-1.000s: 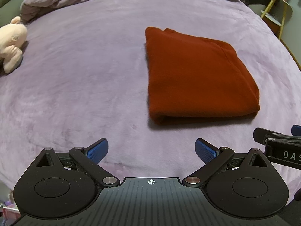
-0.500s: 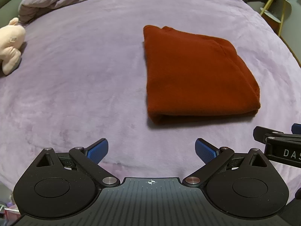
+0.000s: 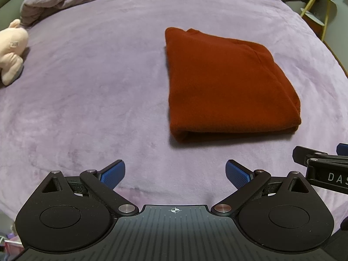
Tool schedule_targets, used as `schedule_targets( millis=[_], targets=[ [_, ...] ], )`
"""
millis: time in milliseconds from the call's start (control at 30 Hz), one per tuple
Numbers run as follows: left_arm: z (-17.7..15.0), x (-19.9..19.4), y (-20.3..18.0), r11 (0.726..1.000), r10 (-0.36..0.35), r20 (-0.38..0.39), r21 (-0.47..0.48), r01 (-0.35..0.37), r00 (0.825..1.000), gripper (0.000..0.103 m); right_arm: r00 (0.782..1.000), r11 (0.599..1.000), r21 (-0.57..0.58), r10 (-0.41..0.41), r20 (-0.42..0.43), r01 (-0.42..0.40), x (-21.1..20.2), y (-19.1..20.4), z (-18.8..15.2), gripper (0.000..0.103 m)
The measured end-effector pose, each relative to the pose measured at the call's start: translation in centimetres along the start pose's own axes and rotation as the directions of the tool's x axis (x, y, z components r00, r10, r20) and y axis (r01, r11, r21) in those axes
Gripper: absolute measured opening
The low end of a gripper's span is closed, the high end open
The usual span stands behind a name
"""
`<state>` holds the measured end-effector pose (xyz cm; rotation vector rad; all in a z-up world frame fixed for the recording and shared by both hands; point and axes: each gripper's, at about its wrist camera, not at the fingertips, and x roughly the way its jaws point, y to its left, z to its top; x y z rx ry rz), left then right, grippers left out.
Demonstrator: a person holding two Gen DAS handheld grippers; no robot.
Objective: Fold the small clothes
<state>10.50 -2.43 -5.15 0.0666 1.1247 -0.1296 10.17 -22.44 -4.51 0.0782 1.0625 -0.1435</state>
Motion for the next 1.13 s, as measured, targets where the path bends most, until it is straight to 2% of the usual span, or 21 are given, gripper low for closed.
schedule_targets(
  millis=[300,500,1133],
  targets=[
    [0.01,-0.01,0.02,1.000,-0.003,-0.001,0.002,0.003,1.000,0.101,1.000,1.000,0.000,0.001,0.000,-0.001,0.04,0.03,-0.11,0.095],
    [-0.24,-0.35,-0.35,1.000,0.010,0.030,0.022,-0.010,1.000,0.101,1.000,1.000,0.000,-0.001,-0.001,0.001,0.05,0.05,-0.22,0.095],
    [-0.24,-0.10,-0.80,0.998,0.038,0.016,0.058,-0.039,0.999,0.101,1.000,1.000,-0.006,-0.006,0.003,0.006,0.15,0.17,-0.45,0.095]
  ],
)
